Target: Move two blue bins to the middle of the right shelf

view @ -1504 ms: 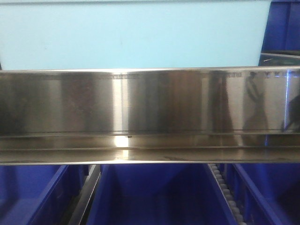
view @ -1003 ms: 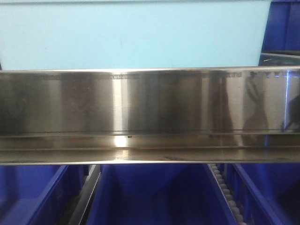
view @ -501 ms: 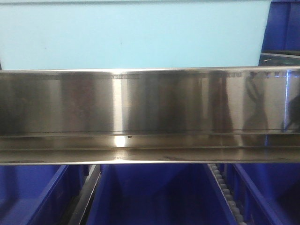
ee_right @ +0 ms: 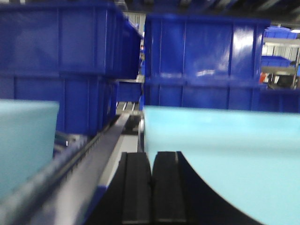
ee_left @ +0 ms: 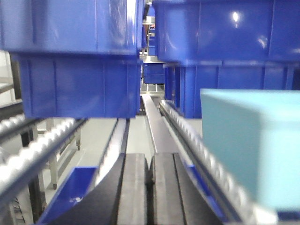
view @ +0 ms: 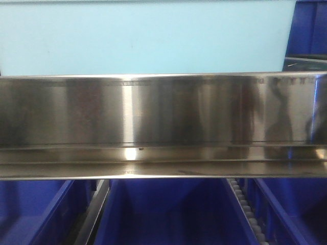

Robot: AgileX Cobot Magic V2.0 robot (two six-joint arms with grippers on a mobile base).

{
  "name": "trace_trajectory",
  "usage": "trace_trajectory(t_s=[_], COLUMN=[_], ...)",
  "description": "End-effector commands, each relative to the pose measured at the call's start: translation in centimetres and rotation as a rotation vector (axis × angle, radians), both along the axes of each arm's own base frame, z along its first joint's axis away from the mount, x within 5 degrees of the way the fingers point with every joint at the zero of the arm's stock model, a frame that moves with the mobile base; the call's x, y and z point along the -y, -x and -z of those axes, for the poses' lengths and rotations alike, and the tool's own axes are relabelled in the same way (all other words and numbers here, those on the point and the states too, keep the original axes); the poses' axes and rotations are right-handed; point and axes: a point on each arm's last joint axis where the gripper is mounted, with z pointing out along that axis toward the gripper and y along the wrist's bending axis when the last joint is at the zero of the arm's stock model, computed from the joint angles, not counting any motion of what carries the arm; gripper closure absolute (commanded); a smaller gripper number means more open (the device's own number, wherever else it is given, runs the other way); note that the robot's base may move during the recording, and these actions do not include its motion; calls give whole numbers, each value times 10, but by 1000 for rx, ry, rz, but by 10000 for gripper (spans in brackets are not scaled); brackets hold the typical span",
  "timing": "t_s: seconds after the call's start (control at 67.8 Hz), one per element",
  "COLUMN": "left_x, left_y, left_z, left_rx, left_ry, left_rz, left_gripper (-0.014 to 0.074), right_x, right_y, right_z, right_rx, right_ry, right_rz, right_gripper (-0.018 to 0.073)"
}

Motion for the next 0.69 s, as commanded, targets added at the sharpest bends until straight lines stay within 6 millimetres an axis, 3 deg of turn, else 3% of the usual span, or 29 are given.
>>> trace_trajectory(t_s=[0.0,0.118,0.265,0.472,0.678], left_x=[-1,-5,-6,-3,-3], left_y=[10,20,12,-31,-78], left_z=[-25,-59,-99,-150,-184], left_rx=[15,23,-32,-217,-451], left_ry=[-2,-57,-68,0,9], left_rz=[-11,-50,-69,-49,-70], left_gripper=[706,706,706,706,706], right_x=[0,0,0,0,0], right_y=[10,25,19,-15,-51], right_z=[-32,-66,-95,-134,-177], right_rx=[44,5,-67,-237,-392], right_ry=[5,4,9,14,14], right_rz=[2,4,6,7,8], right_gripper=[722,722,722,722,722])
